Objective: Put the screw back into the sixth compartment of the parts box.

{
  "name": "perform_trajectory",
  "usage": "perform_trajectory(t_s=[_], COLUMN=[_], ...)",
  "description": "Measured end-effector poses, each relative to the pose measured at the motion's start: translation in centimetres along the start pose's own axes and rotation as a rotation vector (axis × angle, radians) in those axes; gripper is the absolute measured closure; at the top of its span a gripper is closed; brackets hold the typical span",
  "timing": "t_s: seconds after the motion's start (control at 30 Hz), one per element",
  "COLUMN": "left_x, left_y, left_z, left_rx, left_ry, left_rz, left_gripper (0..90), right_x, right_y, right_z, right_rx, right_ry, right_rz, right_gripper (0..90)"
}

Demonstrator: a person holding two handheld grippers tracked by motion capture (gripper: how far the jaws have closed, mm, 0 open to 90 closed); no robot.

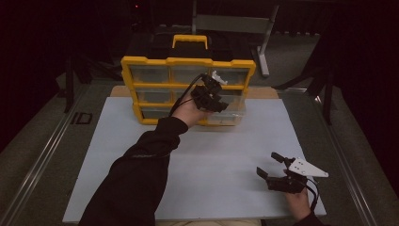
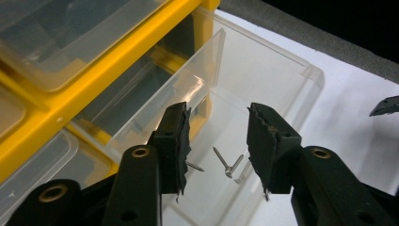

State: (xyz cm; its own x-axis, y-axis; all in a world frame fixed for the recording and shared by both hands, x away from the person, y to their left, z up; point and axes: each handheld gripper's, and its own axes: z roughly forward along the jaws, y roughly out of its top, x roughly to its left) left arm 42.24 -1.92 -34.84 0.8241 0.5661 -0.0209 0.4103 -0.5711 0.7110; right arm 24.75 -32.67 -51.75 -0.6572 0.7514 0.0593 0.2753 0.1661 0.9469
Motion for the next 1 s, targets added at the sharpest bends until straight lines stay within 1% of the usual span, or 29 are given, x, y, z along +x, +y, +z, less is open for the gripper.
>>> perform_trajectory(t_s=[0.03, 0.1, 0.13, 0.17, 0.23, 0.27, 0.33, 0.4, 0.43, 0.53, 0.57, 0.6, 0.7, 0.73, 0.77, 0.83, 0.87, 0.93, 0.97, 1.0], left_x=[-0.1, -0.4, -0.4, -0.4, -0.3, -0.2, -0.2, -0.1, -0.1, -0.3, -0.3, -0.3, -0.3, -0.1, -0.1, 0.0, 0.0, 0.1, 0.2, 0.3], left_y=[-0.1, -0.2, -0.3, -0.3, -0.6, -0.7, -0.9, -1.1, -1.2, -1.9, -2.0, -2.4, -3.2, -3.7, -4.0, -4.9, -5.3, -6.2, -6.4, -6.8], left_z=[-0.3, -1.0, -1.3, -1.3, -2.4, -2.6, -3.4, -4.1, -4.4, -5.2, -5.4, -5.5, -5.7, -5.8, -5.8, -6.0, -6.0, -6.1, -6.1, -6.1], left_rx=[-0.006, -0.007, -0.013, -0.013, -0.025, -0.033, -0.044, -0.066, -0.069, -0.088, -0.087, -0.086, -0.08, -0.075, -0.075, -0.087, -0.091, -0.092, -0.093, -0.097], left_ry=[0.001, 0.022, 0.023, 0.023, 0.039, 0.039, 0.049, 0.037, 0.041, 0.051, 0.056, 0.076, 0.091, 0.076, 0.075, 0.06, 0.059, 0.03, 0.022, 0.002], left_rz=[0.002, 0.022, 0.017, 0.017, 0.009, 0.004, -0.002, -0.016, -0.015, -0.024, -0.028, -0.04, -0.053, -0.056, -0.062, -0.07, -0.073, -0.067, -0.07, -0.073], left_gripper=[54.8, 53.5, 52.0, 50.8, 50.3, 48.7, 48.5, 46.1, 45.2, 38.3, 32.5, 27.6, 17.9, 17.7, 15.6, 15.0, 14.7, 12.5, 7.9, 7.8], right_x=[0.0, 0.0, 0.0, 0.0, 0.0, 0.0, 0.0, -0.1, -0.1, 0.0, 0.0, 0.0, 0.0, 0.0, 0.0, 0.1, 0.1, 0.1, 0.1, 0.1], right_y=[0.0, 0.0, 0.0, 0.0, -0.1, -0.1, -0.1, -0.1, -0.1, -0.1, -0.1, -0.1, -0.1, -0.1, -0.1, 0.0, 0.0, 0.0, 0.0, 0.0], right_z=[0.0, 0.0, 0.0, 0.0, 0.0, -0.1, -0.1, -0.1, -0.1, -0.1, -0.1, -0.1, -0.1, -0.1, -0.1, -0.1, -0.1, -0.1, 0.0, 0.0], right_rx=[-0.001, -0.004, 0.0, 0.0, 0.0, -0.002, -0.001, -0.002, -0.001, 0.0, 0.001, 0.0, -0.001, 0.0, 0.002, 0.002, 0.002, 0.001, 0.005, 0.005], right_ry=[-0.001, -0.001, -0.001, -0.001, -0.001, -0.002, -0.003, -0.005, -0.005, -0.005, -0.005, -0.005, -0.006, -0.006, -0.005, -0.006, -0.007, -0.008, -0.007, -0.007], right_rz=[-0.001, 0.001, 0.003, 0.003, 0.005, 0.005, 0.005, 0.005, 0.006, 0.004, 0.002, 0.002, 0.007, 0.006, 0.003, -0.001, -0.002, -0.002, -0.001, -0.002], right_gripper=[12.5, 12.5, 12.5, 12.5, 12.5, 12.5, 12.5, 12.5, 12.5, 12.5, 12.5, 12.5, 12.5, 12.5, 12.5, 12.5, 12.5, 12.5, 12.5, 12.5])
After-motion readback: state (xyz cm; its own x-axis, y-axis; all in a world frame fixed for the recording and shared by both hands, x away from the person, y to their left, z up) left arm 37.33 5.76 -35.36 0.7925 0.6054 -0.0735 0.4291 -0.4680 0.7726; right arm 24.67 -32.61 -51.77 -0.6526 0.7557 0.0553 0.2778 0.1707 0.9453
